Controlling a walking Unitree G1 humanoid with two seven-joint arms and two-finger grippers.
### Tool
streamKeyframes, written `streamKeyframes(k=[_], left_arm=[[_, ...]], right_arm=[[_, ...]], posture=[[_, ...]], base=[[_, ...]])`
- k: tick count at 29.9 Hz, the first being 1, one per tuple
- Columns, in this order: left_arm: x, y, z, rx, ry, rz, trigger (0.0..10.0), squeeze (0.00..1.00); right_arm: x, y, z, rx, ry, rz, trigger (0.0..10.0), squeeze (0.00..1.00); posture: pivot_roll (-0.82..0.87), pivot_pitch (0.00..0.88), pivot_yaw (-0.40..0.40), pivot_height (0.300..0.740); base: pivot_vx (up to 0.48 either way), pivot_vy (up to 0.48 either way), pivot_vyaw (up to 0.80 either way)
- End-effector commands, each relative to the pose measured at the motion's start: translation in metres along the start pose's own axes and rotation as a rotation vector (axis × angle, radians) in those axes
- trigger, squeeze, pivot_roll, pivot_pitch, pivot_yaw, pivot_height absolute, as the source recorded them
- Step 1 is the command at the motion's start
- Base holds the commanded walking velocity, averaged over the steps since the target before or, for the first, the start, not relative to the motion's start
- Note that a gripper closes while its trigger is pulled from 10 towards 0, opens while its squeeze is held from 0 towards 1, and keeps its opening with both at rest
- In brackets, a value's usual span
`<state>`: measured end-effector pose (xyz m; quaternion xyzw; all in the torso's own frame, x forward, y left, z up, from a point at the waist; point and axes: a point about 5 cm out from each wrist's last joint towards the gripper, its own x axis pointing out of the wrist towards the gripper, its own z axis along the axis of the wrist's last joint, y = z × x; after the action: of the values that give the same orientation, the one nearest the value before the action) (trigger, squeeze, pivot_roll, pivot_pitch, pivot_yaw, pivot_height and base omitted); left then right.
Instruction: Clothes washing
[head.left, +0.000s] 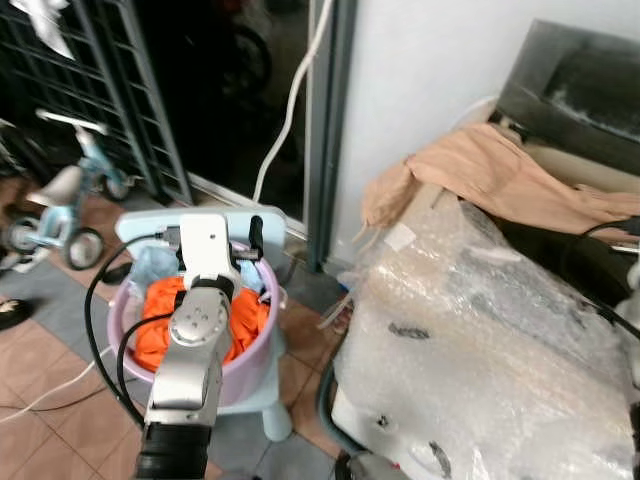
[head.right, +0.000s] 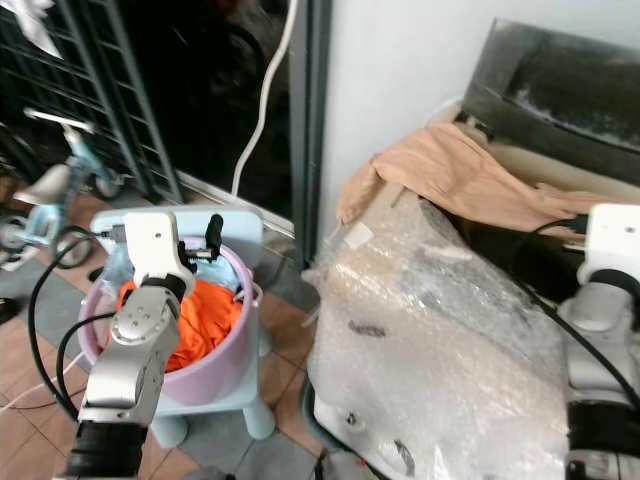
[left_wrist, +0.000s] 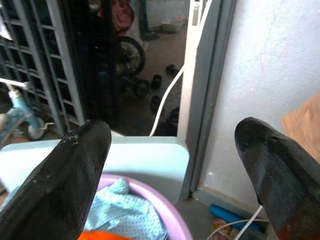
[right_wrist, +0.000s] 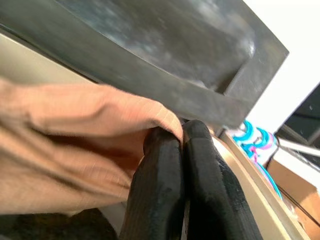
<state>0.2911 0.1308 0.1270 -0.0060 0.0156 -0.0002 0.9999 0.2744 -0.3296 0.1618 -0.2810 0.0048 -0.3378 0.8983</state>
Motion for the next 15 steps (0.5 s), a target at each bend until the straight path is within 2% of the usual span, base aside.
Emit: streamKeyframes(k=[1,4,5,8,9,10,11,15], left_arm=[[0.000,0.000,0.001,0.001,0.009,-0.013,10.0,0.00],[-0.003,0.000,-0.003,0.009,0.022,-0.017,10.0,0.00],[-0.006,0.000,-0.005,0.014,0.023,-0.021,10.0,0.00],[-0.009,-0.002,-0.009,0.017,0.033,-0.010,10.0,0.00],[-0.009,-0.003,-0.010,0.018,0.032,-0.011,10.0,0.00],[-0.010,-0.003,-0.010,0.018,0.031,-0.012,10.0,0.00],[-0.009,-0.004,-0.009,0.019,0.027,-0.014,10.0,0.00],[-0.008,-0.005,-0.008,0.022,0.027,-0.025,10.0,0.00]], right_arm=[[-0.010,0.012,0.009,0.006,-0.024,0.056,10.0,0.00],[-0.023,0.021,0.008,0.006,-0.021,0.107,10.0,0.00],[-0.029,0.026,0.006,0.008,-0.006,0.134,10.0,0.00],[-0.033,0.039,0.011,0.027,0.005,0.175,10.0,0.00],[-0.033,0.041,0.014,0.034,-0.010,0.185,10.0,0.78],[-0.033,0.043,0.017,0.038,-0.020,0.192,10.0,0.78],[-0.031,0.045,0.022,0.047,-0.034,0.195,10.0,1.00],[-0.021,0.045,0.039,0.047,-0.092,0.173,10.0,1.00]], posture=[[-0.09,0.000,0.012,0.740],[-0.09,0.000,0.018,0.740],[-0.09,0.000,0.019,0.740],[-0.08,0.000,0.017,0.740],[-0.08,0.000,0.015,0.740],[-0.08,0.000,0.014,0.740],[-0.08,0.000,0.012,0.740],[-0.07,0.000,0.008,0.740]], base=[[0.000,0.000,-0.80],[0.000,0.000,-0.70],[0.000,0.000,0.00],[0.000,0.000,0.00],[0.000,0.000,0.00],[0.000,0.000,0.00],[0.000,0.000,0.00],[0.000,0.000,0.00]])
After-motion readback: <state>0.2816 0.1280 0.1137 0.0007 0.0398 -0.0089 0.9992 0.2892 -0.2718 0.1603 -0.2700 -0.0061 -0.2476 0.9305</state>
